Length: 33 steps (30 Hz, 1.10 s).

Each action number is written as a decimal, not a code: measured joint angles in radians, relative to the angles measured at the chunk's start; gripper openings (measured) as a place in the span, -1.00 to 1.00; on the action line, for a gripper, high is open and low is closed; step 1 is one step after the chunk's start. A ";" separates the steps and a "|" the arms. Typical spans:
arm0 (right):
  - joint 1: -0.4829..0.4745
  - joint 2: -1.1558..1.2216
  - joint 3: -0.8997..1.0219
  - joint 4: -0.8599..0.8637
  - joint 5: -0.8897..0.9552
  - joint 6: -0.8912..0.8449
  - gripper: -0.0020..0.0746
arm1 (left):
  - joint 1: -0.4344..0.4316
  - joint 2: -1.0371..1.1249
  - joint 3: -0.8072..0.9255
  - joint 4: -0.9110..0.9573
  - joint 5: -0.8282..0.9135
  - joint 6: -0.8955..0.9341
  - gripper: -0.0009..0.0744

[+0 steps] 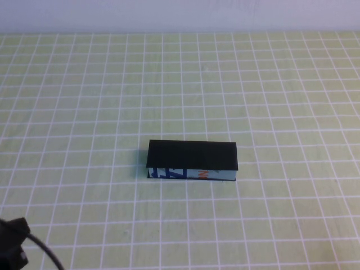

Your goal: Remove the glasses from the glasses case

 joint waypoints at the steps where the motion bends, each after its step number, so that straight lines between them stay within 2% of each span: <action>1: 0.000 0.000 0.000 0.000 0.000 0.000 -0.99 | 0.000 0.054 -0.038 0.003 0.042 0.029 -0.99; 5: 0.000 0.000 0.000 0.000 0.000 0.000 -0.99 | 0.000 0.241 -0.169 0.008 0.146 0.147 -0.99; 12: 0.000 0.000 0.000 0.000 0.000 0.000 -0.99 | 0.000 0.563 -0.368 -0.033 0.178 0.338 -0.99; 20: 0.000 0.000 0.000 0.000 0.000 0.000 -0.99 | -0.002 0.968 -0.631 -0.299 0.174 0.639 -0.99; 29: 0.000 0.000 0.000 0.000 0.000 0.000 -0.99 | -0.128 1.381 -0.954 -0.355 0.167 0.740 -0.99; 33: 0.000 0.000 0.000 0.000 0.000 0.000 -0.99 | -0.157 1.525 -1.065 -0.364 0.189 0.747 -0.99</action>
